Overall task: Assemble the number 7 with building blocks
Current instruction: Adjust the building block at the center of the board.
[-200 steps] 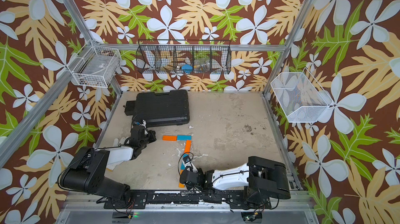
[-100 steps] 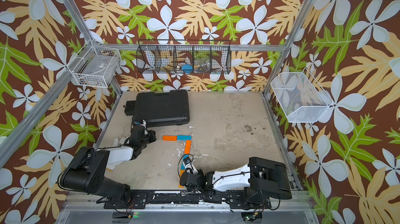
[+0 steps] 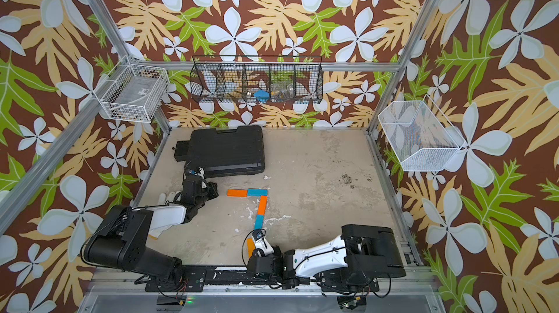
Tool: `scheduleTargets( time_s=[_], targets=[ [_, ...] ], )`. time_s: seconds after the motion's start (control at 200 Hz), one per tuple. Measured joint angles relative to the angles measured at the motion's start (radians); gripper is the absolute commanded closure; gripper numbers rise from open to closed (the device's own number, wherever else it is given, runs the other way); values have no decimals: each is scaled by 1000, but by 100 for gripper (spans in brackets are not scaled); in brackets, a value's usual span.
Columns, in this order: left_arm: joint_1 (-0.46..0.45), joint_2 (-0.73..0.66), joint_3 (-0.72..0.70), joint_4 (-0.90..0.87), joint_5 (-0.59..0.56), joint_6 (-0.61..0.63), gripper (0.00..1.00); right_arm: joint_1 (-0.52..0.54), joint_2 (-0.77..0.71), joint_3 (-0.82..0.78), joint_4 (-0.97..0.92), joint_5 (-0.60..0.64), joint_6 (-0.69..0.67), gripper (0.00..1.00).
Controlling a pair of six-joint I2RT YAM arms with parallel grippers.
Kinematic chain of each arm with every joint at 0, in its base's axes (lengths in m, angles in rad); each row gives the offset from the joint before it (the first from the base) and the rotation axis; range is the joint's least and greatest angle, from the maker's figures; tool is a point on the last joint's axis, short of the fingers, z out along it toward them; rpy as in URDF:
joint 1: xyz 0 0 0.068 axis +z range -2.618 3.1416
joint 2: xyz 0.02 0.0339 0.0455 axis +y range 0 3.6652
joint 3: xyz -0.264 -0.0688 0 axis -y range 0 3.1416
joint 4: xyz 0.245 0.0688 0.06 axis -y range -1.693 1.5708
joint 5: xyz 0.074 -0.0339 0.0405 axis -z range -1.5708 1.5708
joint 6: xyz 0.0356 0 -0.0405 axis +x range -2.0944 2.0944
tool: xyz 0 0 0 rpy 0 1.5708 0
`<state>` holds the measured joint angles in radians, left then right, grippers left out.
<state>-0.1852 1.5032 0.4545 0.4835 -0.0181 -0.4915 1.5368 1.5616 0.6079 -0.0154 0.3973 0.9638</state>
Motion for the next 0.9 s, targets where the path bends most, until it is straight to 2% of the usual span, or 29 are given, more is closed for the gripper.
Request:
scheduleTargets(
  time_s=[0.44,0.475,0.555,0.591,0.631,0.716,0.901],
  targets=[
    [0,0,0,0,0,0,78,54,-33,11,-111,2,58,78],
    [0,0,0,0,0,0,78,54,-34,24,-134,-5,57,74],
    [0,0,0,0,0,0,78,56,-44,62,-192,-7,53,49],
    [0,0,0,0,0,0,78,56,-53,82,-208,-5,45,42],
    [0,0,0,0,0,0,78,55,-62,101,-216,-3,28,38],
    [0,0,0,0,0,0,78,55,-71,125,-214,2,9,39],
    [0,0,0,0,0,0,78,24,-31,128,-193,-6,-24,47]
  ],
)
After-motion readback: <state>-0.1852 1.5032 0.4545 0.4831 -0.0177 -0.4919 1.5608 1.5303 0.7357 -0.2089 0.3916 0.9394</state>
